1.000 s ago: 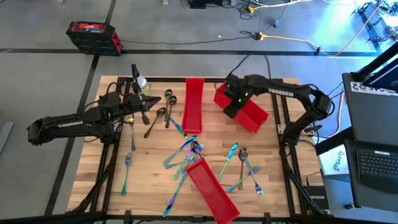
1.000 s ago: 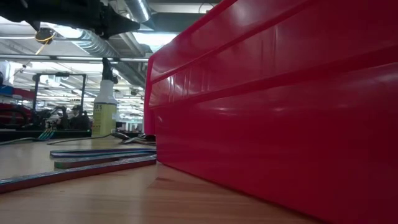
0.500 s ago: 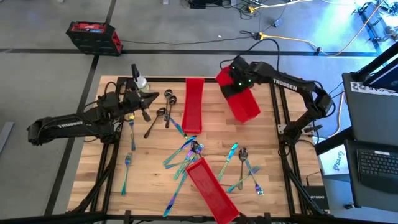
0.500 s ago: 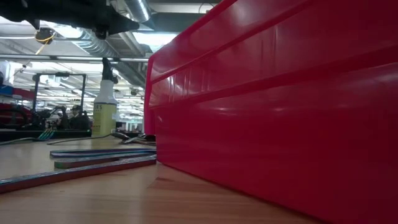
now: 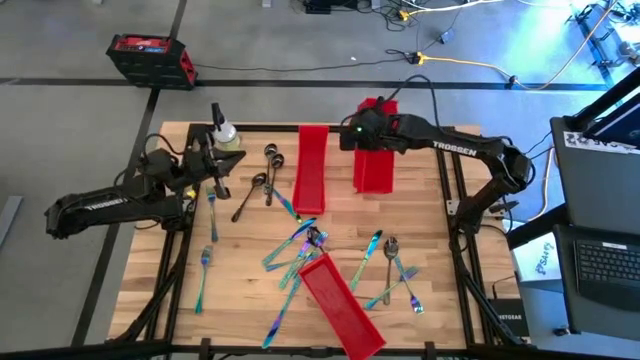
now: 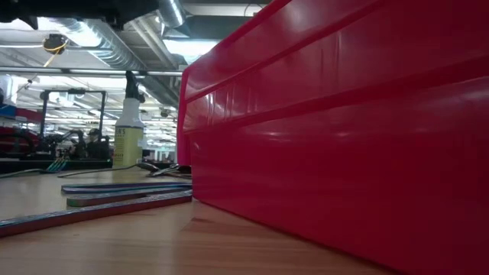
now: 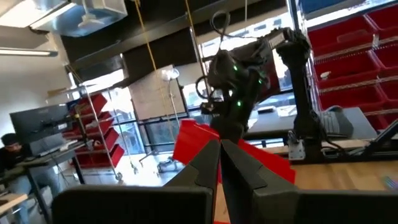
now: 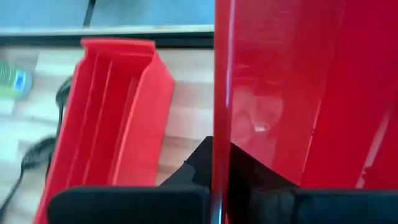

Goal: Sort silverware
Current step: Move the top right red silverware bin to the top center of the table

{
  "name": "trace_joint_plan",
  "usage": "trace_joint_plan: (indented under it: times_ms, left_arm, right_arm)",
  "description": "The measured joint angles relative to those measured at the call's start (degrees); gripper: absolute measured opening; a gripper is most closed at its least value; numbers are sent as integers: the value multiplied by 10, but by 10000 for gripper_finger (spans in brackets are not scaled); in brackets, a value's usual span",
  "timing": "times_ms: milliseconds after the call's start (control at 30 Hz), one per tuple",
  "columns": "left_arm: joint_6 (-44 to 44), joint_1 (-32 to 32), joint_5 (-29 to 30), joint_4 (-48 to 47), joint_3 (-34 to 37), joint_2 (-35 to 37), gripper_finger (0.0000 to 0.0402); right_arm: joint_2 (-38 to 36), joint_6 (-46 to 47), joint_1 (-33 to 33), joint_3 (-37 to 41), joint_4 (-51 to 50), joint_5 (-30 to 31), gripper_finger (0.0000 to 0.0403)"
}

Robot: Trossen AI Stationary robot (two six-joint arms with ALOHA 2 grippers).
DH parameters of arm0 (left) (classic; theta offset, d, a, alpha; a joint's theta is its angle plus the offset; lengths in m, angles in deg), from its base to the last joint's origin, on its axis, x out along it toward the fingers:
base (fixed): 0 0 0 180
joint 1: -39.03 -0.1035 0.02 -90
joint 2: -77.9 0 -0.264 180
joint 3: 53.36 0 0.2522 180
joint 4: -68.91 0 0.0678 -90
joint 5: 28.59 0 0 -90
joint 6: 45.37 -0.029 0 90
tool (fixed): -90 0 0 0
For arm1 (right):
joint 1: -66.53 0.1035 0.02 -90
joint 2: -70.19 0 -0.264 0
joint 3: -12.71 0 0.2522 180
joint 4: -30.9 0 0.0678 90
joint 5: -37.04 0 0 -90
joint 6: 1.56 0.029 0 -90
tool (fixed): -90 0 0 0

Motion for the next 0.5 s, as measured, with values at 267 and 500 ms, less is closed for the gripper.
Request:
trace_joint_plan:
  times_ms: [267, 500]
  left_arm:
    - [-11, 0, -29, -17, 0, 0, 0]
    - [5, 0, -43, -17, 0, 4, 0]
  right_arm:
    - [78, 55, 47, -64, -22, 39, 0]
    - [165, 18, 34, -232, -179, 27, 0]
